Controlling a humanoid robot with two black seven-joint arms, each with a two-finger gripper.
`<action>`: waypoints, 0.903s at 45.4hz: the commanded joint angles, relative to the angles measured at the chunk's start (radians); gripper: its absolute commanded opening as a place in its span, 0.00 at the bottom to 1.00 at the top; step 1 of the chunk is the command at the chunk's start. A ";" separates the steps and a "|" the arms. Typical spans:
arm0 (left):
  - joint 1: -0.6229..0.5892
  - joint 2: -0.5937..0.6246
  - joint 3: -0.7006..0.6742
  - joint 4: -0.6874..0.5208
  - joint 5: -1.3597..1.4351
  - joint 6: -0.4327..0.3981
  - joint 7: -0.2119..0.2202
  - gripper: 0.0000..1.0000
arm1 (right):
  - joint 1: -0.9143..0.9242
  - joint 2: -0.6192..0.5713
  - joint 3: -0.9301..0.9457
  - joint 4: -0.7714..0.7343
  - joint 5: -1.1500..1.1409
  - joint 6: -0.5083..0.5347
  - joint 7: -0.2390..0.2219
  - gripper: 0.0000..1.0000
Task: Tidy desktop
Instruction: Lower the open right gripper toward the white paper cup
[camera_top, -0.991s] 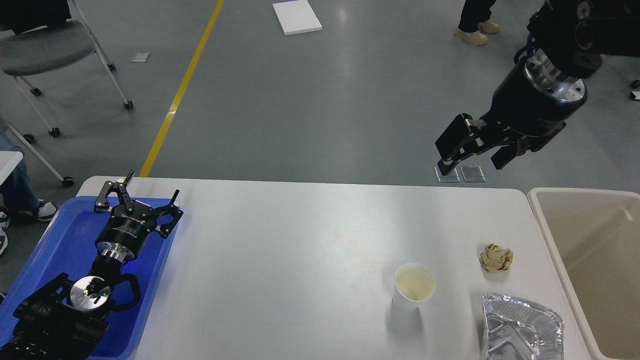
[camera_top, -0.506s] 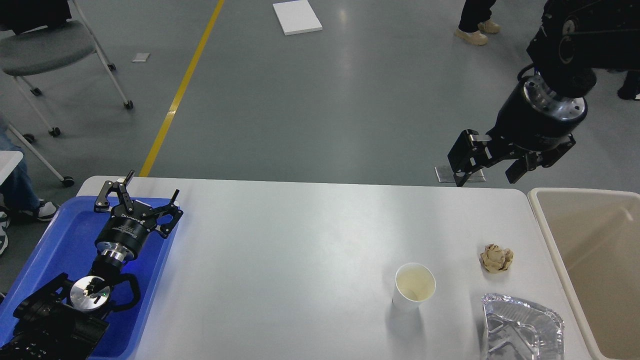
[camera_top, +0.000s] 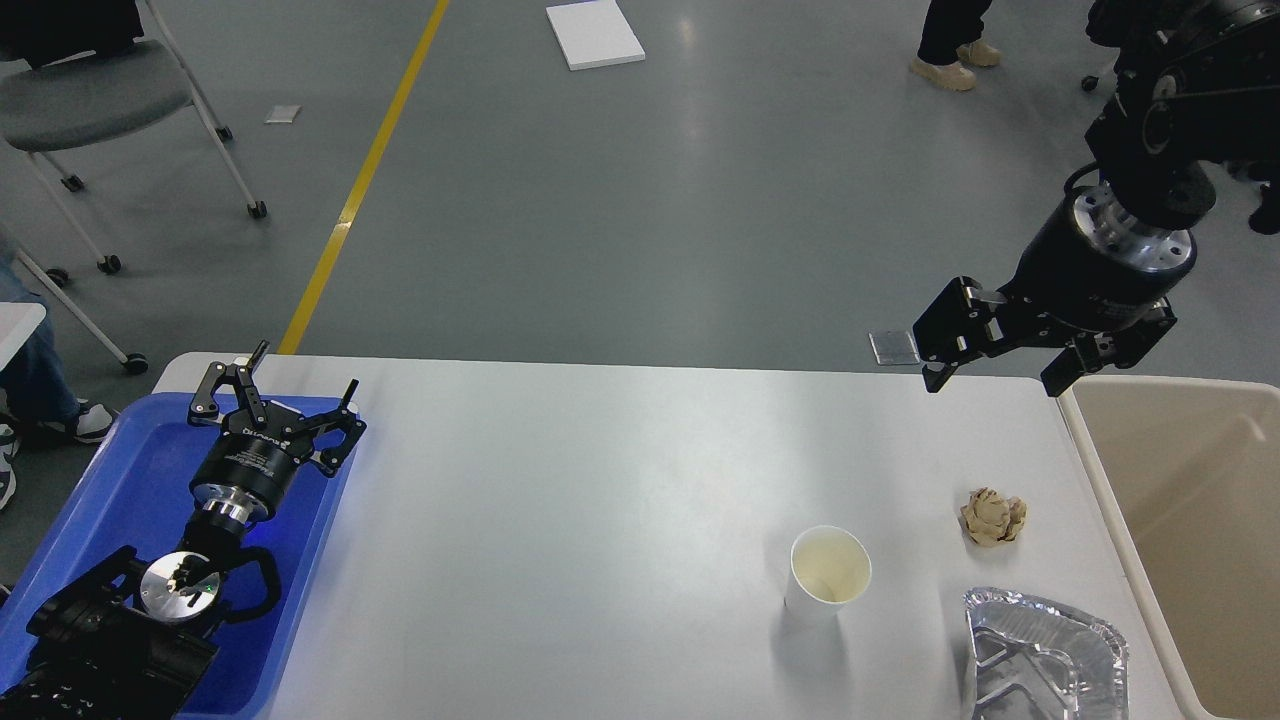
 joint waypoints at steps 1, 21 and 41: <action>0.000 0.000 0.000 0.000 0.000 0.000 0.000 1.00 | -0.019 -0.007 0.003 -0.003 0.001 0.000 -0.001 1.00; 0.000 0.000 0.000 0.000 0.000 0.000 0.000 1.00 | -0.066 -0.001 0.030 -0.005 0.013 0.000 -0.001 1.00; 0.000 0.000 0.000 0.000 0.000 0.000 0.000 1.00 | -0.253 -0.021 0.107 -0.016 0.081 0.000 -0.006 1.00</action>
